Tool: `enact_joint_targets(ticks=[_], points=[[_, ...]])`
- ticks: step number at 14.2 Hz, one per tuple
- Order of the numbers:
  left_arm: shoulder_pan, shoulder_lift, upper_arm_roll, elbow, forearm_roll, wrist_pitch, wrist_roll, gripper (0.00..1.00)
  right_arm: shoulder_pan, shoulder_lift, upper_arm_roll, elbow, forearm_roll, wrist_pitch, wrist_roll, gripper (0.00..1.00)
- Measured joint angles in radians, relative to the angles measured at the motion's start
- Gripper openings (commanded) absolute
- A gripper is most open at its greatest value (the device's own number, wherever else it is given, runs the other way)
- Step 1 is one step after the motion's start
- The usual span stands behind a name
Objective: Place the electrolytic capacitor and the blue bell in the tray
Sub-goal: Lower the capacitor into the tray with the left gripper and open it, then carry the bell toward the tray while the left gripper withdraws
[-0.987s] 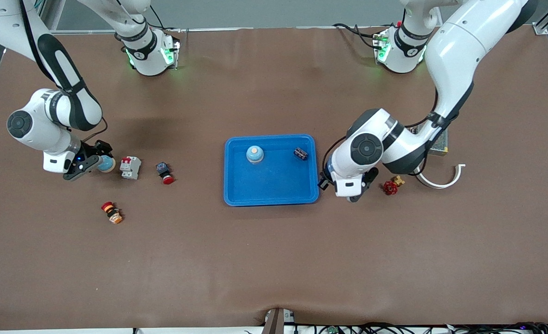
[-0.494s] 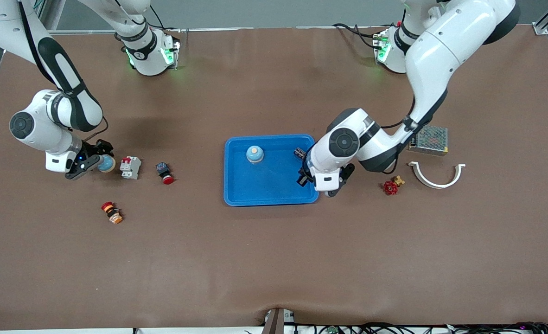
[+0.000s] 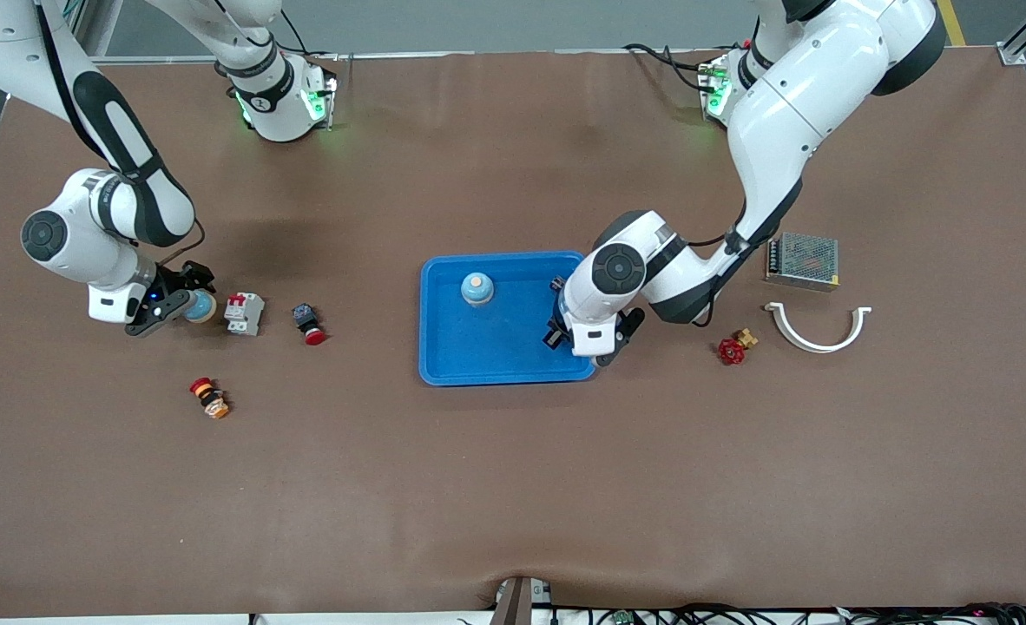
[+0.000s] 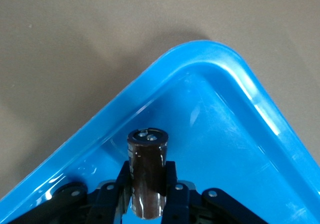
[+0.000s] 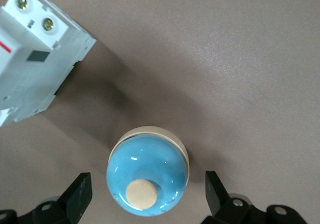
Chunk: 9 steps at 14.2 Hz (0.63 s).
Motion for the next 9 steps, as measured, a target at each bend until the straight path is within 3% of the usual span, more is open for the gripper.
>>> enact_joint_targets(ticks=[1,3,6,9], points=[[0.000,0.002,0.001,0.000,0.000,0.004,0.000,0.76,0.000,0.000,0.002,-0.001,0.000,0.000,0.000,1.00],[0.001,0.001,0.002,0.003,0.000,0.005,0.000,1.00,0.000,0.002,0.003,-0.002,0.000,0.000,0.000,0.86],[0.008,0.000,0.002,0.012,0.000,0.008,0.000,1.00,0.000,0.003,0.003,-0.002,0.000,0.000,0.000,0.58],[0.027,-0.015,0.002,0.039,0.000,-0.004,0.000,1.00,0.000,-0.002,0.003,-0.002,0.001,-0.002,-0.001,0.39]])
